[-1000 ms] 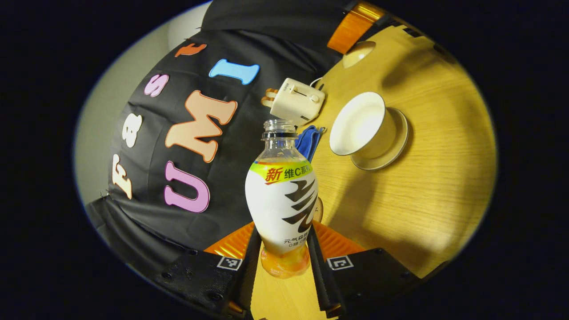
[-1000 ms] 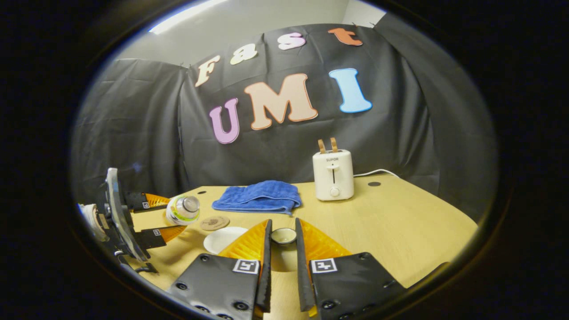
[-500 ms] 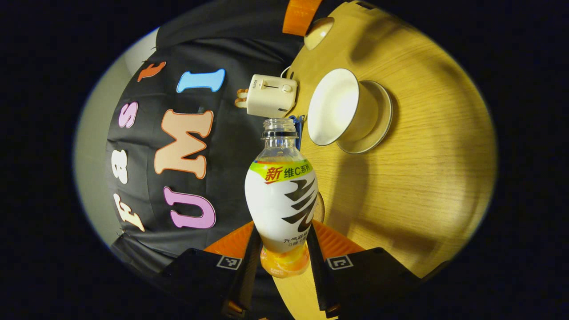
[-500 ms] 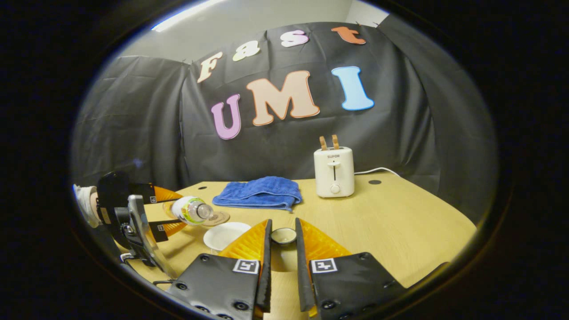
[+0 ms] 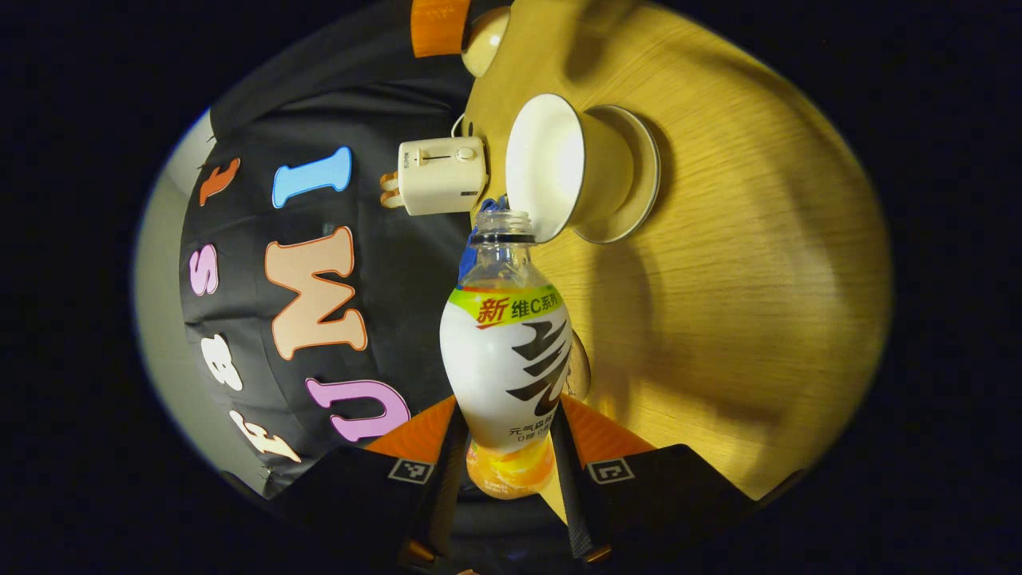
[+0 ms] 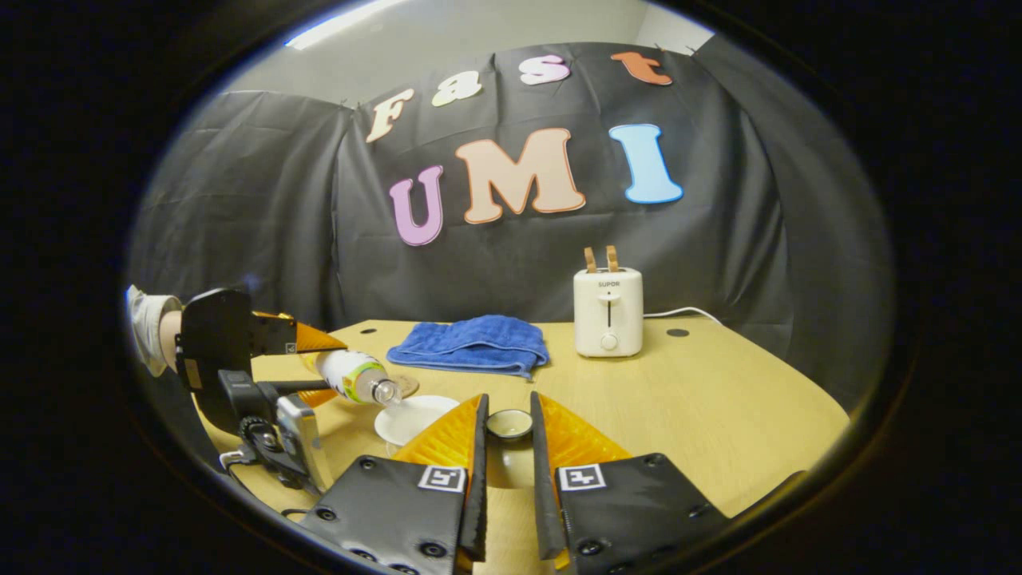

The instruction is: Open the teacup lid with one hand, grasp the water bottle and pour water into the teacup with the other hand; after pouring, place the water bottle on the coaster and then close the teacup lid.

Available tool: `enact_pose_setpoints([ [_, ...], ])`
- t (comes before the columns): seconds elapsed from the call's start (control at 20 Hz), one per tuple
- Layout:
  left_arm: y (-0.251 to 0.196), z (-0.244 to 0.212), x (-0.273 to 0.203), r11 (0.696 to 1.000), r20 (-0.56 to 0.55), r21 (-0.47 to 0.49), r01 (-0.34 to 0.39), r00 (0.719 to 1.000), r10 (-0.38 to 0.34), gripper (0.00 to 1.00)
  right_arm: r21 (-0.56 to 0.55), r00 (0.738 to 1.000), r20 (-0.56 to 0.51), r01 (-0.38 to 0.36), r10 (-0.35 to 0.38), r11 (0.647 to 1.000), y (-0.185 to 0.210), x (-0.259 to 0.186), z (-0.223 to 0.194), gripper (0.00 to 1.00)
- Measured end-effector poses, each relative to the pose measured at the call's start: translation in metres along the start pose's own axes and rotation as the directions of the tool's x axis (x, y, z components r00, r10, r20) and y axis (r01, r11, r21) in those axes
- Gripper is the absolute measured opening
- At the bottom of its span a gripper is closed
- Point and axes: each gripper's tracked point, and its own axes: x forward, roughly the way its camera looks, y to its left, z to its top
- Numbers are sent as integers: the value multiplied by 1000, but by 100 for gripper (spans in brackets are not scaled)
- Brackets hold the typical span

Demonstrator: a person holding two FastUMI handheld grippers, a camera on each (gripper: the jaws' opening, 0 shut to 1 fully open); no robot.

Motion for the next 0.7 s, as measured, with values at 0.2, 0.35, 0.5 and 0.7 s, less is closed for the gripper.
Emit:
enact_pose_setpoints([
  [0.2, 5, 3, -2, 998, -13, 65, -5, 1000, 5, 55, -3, 1000, -5, 0, 0, 1000, -1, -1, -3, 27],
  [0.35, 9, 4, -4, 994, -18, 109, -11, 1000, 13, 55, -2, 1000, -2, 1, -1, 1000, -4, 0, -2, 27],
  [0.5, 14, 3, -6, 986, -29, 166, -14, 999, 19, 55, -3, 1000, -4, -1, 1, 1000, -3, 1, -3, 27],
  [0.7, 22, 5, -4, 974, -32, 225, -15, 999, 22, 55, -2, 1000, -5, -3, 3, 1000, -3, 2, -6, 27],
])
